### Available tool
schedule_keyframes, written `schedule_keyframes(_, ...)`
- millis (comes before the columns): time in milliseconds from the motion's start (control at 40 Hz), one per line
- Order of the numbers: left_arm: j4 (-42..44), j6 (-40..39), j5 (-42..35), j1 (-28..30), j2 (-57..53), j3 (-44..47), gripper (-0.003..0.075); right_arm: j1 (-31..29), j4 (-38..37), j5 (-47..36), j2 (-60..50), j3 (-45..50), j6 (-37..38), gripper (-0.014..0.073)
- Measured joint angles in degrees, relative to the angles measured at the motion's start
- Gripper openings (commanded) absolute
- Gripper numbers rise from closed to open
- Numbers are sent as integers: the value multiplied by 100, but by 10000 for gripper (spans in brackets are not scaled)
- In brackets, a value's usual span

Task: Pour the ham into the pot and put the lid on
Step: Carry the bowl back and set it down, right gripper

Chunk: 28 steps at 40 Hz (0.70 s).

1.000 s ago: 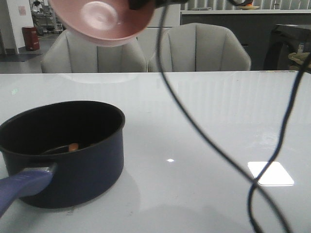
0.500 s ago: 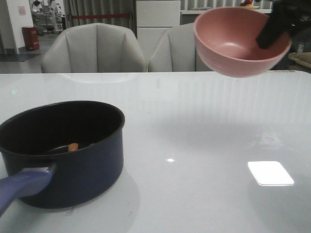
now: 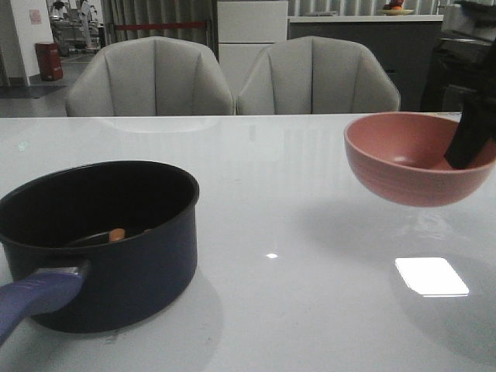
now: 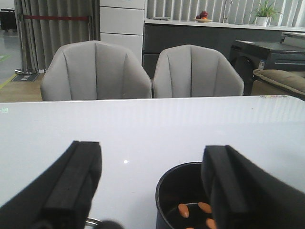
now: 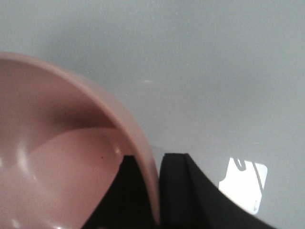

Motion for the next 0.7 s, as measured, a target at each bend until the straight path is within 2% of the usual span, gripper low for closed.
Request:
schedule_keyframes(100,0,0,0,0,0,0,479,0,-104,67,179,0,0,181)
schedule_keyframes(300,0,0,0,0,0,0,479,0,-144,108,397,-11,0,402)
schedule_keyframes(375,0,0,0,0,0,0,479,0,-153,114,439,-22,11,456)
schedule_keyframes(550,0,0,0,0,0,0,479,0,-313,126,391,-70,11,468)
schedule_keyframes(700,0,0,0,0,0,0,479,0,-399,109,-250,7,-267,468)
